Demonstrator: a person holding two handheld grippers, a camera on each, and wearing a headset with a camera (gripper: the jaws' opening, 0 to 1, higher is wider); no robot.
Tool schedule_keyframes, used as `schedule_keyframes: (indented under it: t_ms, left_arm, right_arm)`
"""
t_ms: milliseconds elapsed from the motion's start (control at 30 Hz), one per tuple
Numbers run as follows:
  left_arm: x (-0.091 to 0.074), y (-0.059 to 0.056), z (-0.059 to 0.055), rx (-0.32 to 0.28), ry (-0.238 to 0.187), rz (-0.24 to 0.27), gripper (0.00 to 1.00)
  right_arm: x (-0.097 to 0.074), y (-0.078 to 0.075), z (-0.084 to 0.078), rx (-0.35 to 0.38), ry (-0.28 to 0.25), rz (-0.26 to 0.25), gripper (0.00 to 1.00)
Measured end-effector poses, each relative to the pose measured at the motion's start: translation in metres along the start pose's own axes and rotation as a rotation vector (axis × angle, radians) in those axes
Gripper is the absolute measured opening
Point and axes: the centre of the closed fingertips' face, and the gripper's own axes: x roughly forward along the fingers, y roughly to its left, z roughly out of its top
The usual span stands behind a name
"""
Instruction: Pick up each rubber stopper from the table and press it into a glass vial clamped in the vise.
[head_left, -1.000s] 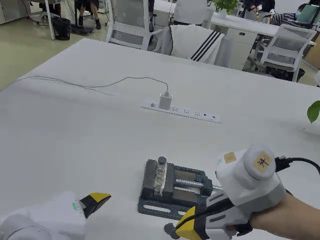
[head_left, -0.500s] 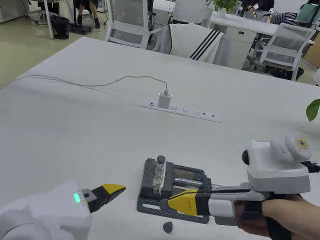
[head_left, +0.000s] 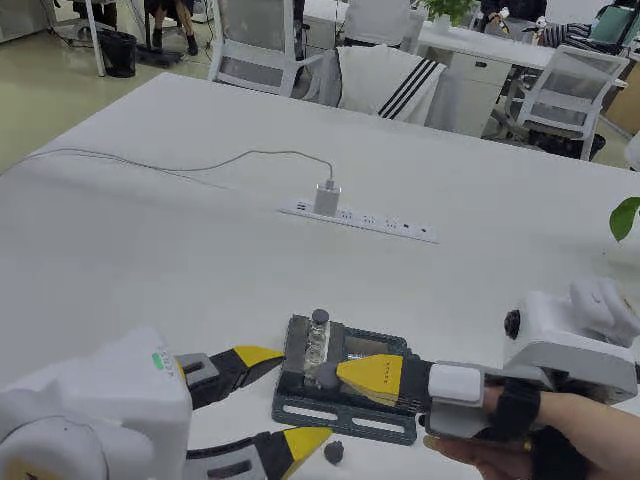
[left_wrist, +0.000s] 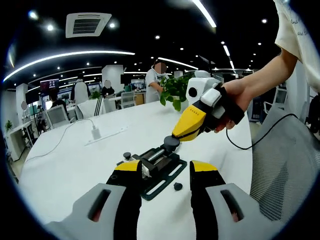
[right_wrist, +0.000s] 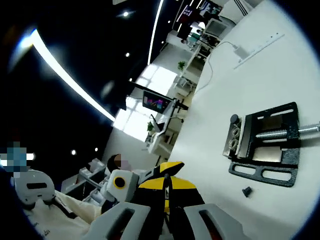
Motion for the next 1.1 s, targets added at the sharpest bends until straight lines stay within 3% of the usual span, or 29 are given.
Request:
schedule_keyframes:
  t_ms: [67,133,367,700,1100]
  left_arm:
    - [0.001,0.000,0.005,-0.008,-0.017,0.000,0.32]
    - [0.001,0.000,0.010,-0.020,-0.035,-0.004,0.29]
    - [0.002,-0.001,0.018,-0.066,-0.075,-0.025,0.16]
    - [0.002,-0.010,0.019,-0.075,-0.083,-0.059,0.05]
    - [0.000,-0.012,0.018,-0.077,-0.082,-0.075,0.05]
  right_arm:
    - [0.000,0.001,0.002,0.056,-0.027,0.012,0.00]
    - [-0.001,0.003,0.004,0.155,-0.057,0.031,0.00]
    - [-0.002,0.000,0.003,0.285,-0.107,0.045,0.00]
    - [0.001,-0.002,-0.005,0.344,-0.099,0.045,0.00]
    - [0.000,-0.001,-0.008,0.333,-0.084,0.045,0.00]
